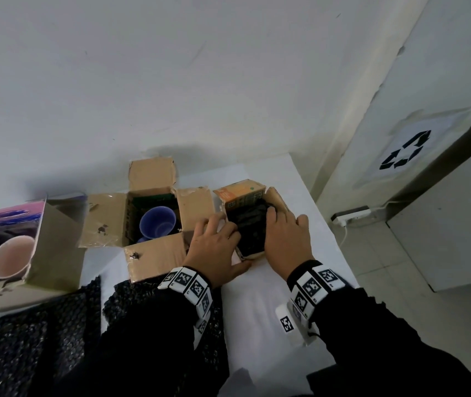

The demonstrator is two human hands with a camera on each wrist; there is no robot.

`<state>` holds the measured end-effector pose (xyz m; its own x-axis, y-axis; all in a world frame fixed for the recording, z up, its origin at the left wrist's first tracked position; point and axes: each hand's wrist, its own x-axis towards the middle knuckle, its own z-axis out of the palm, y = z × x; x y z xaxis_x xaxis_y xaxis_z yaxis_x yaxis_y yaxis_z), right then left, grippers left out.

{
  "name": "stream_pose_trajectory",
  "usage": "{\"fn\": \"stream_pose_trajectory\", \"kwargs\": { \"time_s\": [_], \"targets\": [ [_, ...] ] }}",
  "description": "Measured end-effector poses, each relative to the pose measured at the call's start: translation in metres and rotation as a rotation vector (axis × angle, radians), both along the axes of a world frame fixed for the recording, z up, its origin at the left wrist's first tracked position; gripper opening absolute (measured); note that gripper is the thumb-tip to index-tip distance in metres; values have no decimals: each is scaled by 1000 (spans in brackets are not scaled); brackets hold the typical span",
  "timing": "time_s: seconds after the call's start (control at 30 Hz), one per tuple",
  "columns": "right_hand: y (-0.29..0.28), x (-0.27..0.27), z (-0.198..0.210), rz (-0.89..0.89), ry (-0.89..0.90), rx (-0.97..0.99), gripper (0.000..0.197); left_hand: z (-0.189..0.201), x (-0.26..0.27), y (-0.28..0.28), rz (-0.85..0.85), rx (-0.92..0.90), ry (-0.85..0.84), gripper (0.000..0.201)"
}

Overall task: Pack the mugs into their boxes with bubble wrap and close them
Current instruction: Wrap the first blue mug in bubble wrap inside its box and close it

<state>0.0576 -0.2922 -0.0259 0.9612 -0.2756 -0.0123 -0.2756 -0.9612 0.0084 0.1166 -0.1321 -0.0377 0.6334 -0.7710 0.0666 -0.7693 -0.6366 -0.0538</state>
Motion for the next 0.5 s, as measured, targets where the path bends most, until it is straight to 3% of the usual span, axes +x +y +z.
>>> {"fn": "stream_pose_trajectory", "kwargs": {
  "time_s": [0.1, 0.17, 0.2, 0.3, 0.4, 0.5],
  "targets": [
    [-4, 5, 11, 18, -11, -156, 27, 4, 6, 1, -23, 58, -16, 64],
    [-6, 8, 24, 41, 97, -119, 9, 9, 12, 4, -45, 91, -24, 62],
    [-9, 11, 26, 66, 126, -75, 9, 11, 16, 5, -51, 90, -20, 59],
    [-20, 16, 24, 170, 122, -11, 16, 16, 22, 7, -25, 13, -18, 46],
    [-19, 18, 12, 425, 20, 104, 15, 9, 16, 15, 25, -186, -56, 33],
    [-15, 21, -2, 644, 53, 208, 40, -4, 5, 25, 5, -274, -120, 23]
  ]
}}
